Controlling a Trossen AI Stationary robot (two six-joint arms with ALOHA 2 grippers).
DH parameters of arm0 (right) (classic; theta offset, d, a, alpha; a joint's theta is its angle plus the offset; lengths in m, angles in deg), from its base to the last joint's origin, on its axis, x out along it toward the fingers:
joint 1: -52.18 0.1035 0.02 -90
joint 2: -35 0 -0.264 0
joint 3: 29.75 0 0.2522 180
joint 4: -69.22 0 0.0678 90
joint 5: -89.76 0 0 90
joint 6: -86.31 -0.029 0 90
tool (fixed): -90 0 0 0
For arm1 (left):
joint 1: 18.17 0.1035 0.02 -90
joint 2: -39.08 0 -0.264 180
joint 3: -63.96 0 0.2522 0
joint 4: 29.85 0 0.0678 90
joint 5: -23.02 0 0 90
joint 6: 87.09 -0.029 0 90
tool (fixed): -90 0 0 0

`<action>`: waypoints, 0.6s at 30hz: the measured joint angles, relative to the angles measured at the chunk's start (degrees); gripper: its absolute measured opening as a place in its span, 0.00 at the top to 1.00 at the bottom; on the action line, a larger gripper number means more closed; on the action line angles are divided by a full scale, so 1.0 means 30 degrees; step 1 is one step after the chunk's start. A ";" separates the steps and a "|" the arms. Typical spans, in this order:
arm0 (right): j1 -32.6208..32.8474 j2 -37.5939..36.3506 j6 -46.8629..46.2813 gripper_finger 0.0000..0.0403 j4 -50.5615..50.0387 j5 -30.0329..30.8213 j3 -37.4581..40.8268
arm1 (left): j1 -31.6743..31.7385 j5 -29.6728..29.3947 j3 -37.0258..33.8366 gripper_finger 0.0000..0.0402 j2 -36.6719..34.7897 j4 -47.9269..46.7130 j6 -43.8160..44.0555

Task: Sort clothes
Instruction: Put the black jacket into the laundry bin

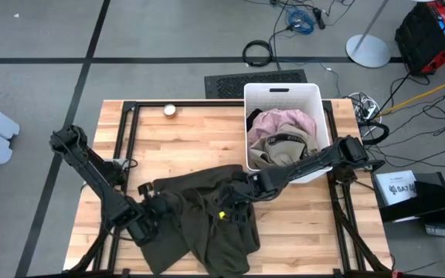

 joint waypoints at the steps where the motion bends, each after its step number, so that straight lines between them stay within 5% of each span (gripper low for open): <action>1: -0.0007 0.0000 0.0033 0.95 -0.0146 -0.0249 -0.0219 | 0.0156 0.0794 0.0204 0.80 0.0000 -0.0154 -0.0771; 6: 0.0010 0.0000 0.0359 0.81 -0.2360 -0.0683 -0.2051 | 0.1173 0.2043 0.2777 0.66 0.0007 -0.5264 -0.1507; 10: 0.0032 0.0000 0.0248 0.68 -0.4769 -0.0673 -0.4259 | 0.1401 0.0293 0.5257 0.60 -0.0202 -0.9302 0.0107; 18: 0.1674 -0.0028 -0.0007 0.51 -0.6740 -0.0681 -0.6983 | 0.2301 -0.0205 0.3479 0.58 -0.3405 -0.7553 -0.0390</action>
